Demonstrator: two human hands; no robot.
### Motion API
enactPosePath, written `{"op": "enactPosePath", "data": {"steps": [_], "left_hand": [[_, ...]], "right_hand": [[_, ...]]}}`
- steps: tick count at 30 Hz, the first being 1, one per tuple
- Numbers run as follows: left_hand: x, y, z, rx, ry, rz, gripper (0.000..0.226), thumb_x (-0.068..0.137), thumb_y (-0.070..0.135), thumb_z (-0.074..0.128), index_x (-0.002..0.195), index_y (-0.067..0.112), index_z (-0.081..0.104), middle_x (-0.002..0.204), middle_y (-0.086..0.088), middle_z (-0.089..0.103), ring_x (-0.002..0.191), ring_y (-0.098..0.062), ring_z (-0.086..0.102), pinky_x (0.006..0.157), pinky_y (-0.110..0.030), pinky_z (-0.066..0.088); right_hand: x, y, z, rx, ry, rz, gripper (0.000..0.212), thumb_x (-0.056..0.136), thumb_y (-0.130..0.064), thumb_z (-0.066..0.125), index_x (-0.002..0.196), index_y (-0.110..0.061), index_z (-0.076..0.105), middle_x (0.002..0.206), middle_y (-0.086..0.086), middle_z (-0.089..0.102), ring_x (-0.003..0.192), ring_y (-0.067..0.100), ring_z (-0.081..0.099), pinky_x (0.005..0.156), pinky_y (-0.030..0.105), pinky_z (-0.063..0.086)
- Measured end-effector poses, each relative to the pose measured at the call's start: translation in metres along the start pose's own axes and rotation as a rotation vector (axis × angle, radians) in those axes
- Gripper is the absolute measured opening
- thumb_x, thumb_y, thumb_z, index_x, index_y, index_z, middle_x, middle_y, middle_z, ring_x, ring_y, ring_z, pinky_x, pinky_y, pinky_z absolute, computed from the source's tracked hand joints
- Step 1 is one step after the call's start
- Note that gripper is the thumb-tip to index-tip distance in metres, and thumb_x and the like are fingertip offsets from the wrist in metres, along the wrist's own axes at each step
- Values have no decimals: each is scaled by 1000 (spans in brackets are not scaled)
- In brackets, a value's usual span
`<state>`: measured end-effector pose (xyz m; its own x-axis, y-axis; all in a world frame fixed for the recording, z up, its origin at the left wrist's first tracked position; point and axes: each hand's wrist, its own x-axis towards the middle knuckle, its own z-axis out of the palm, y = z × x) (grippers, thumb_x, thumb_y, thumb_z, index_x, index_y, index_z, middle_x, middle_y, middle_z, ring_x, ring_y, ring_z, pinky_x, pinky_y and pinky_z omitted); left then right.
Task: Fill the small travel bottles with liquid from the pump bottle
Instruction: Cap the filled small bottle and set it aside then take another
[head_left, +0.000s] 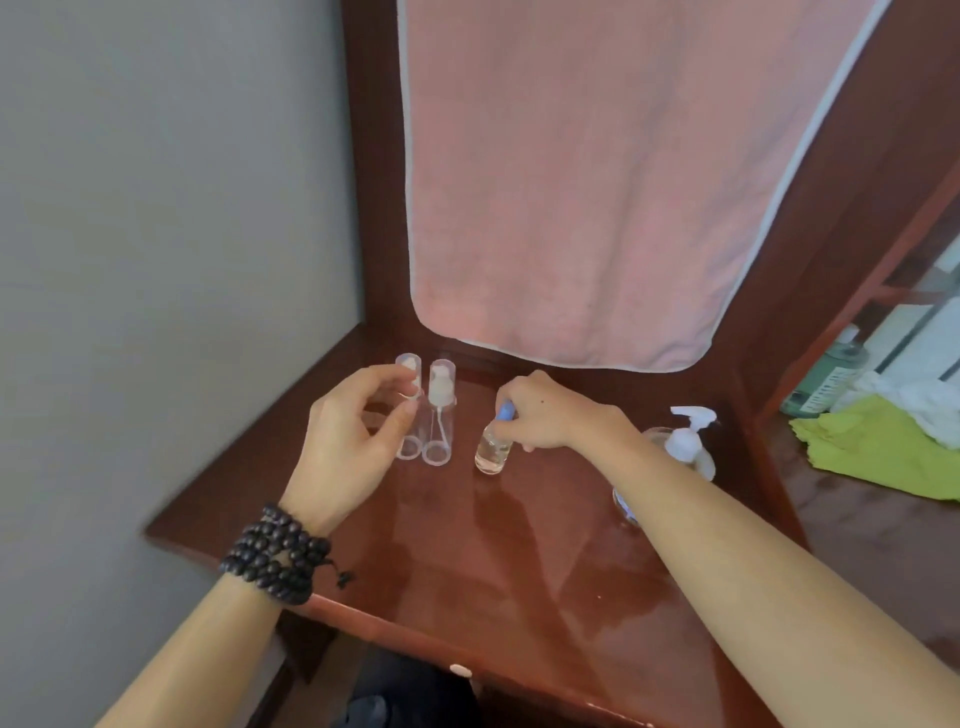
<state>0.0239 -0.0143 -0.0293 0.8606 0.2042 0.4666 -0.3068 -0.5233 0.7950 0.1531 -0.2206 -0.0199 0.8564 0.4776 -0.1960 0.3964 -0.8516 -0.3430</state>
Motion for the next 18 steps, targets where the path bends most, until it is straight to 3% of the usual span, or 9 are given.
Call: {"op": "enactPosePath", "data": {"steps": [7, 10, 14, 18], "left_hand": [[-1, -7, 4, 14, -19, -13, 25, 89, 9, 64, 111, 21, 66, 101, 14, 69, 92, -2, 65, 75, -10, 49], [0, -7, 5, 12, -24, -15, 25, 89, 11, 64, 111, 22, 66, 101, 15, 69, 93, -2, 65, 77, -16, 51], [0, -3, 3, 15, -7, 6, 25, 89, 10, 64, 112, 22, 65, 100, 15, 69, 92, -3, 66, 75, -14, 52], [-2, 1, -4, 5, 10, 13, 25, 89, 9, 64, 109, 24, 65, 97, 15, 69, 89, -3, 66, 72, -11, 50]], "right_hand": [[1, -11, 5, -81, -4, 10, 21, 89, -32, 69, 80, -14, 62, 96, 9, 62, 71, 28, 66, 67, 39, 56], [0, -21, -2, -176, 131, -91, 37, 88, -46, 67, 104, -12, 64, 103, 3, 61, 86, 25, 61, 75, 41, 53], [6, -50, -5, -51, 314, -293, 50, 90, -47, 65, 127, -14, 60, 106, -2, 59, 96, 19, 56, 81, 37, 47], [11, -59, -5, -77, 327, -240, 22, 92, -35, 64, 96, -14, 67, 90, 0, 65, 88, 25, 61, 83, 46, 51]]}}
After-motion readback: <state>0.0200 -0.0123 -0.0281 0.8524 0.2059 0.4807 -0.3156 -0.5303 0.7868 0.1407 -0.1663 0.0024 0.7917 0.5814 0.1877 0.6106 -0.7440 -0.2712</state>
